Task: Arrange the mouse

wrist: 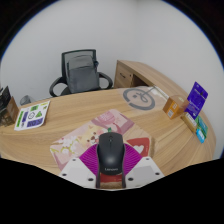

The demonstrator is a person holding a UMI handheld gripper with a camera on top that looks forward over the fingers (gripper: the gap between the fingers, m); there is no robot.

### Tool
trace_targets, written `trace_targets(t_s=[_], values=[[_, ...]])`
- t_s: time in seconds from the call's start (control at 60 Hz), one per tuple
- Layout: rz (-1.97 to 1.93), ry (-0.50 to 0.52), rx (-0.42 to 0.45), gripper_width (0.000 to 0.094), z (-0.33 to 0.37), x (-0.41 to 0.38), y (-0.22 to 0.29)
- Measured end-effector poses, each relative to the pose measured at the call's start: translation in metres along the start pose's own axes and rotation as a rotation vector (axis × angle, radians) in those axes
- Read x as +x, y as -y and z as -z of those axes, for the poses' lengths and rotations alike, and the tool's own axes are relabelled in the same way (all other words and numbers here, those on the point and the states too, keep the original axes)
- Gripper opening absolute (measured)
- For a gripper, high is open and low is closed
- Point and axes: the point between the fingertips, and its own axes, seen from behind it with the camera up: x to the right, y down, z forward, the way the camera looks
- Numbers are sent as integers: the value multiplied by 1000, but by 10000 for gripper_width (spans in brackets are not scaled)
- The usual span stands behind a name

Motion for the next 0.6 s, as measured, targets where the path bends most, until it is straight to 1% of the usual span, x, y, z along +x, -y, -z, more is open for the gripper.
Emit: trace_targets(t_s=[0.067,0.117,0.233,0.25,0.267,0.3,0.333,0.35,0.4,0.517,0.6], values=[[11,6,-23,291,-6,1,-16],[7,2,-4,296,-6,0,-15],[26,-7,-5,487,-6,0,-15],[33,-11,-7,537,-5,1,-15],[39,-19,-6,641,-4,2,-13],[52,-24,-4,881,2,4,-11],[55,-17,9,838,12,4,-5],[52,-15,14,833,19,4,-3],[31,-2,34,872,44,6,5],[31,30,64,865,124,12,9],[60,74,92,864,189,19,1]])
